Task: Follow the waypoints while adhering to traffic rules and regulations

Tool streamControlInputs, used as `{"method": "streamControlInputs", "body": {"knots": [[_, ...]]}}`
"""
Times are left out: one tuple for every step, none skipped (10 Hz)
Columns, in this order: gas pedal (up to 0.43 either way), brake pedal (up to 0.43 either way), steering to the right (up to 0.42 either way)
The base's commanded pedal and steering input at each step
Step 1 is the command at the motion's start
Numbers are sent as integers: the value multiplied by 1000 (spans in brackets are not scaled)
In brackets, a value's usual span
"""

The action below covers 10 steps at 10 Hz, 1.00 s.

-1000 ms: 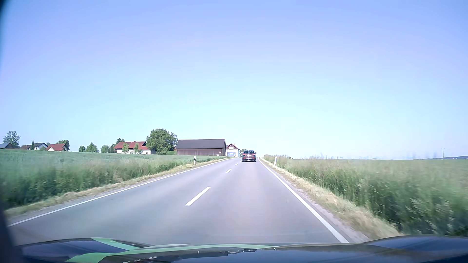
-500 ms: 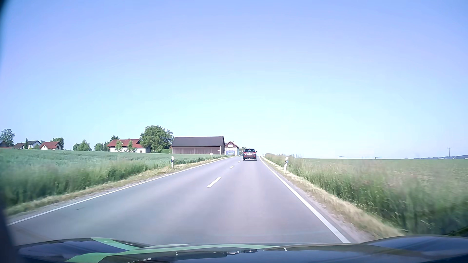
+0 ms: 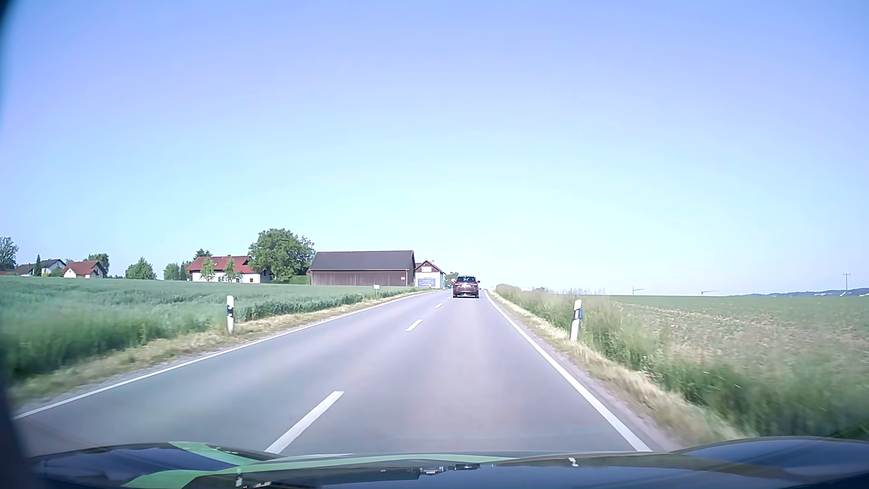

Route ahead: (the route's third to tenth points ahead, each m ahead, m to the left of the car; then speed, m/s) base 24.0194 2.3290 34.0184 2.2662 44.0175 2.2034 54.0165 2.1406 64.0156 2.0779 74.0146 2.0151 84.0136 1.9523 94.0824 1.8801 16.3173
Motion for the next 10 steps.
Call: {"method": "streamControlInputs", "body": {"knots": [[0, 0, -3], [0, 0, -2], [0, 0, -3], [0, 0, -3], [20, 0, -1], [28, 0, 0], [28, 0, 0], [28, 0, 0], [28, 0, 0], [28, 0, 0]]}}
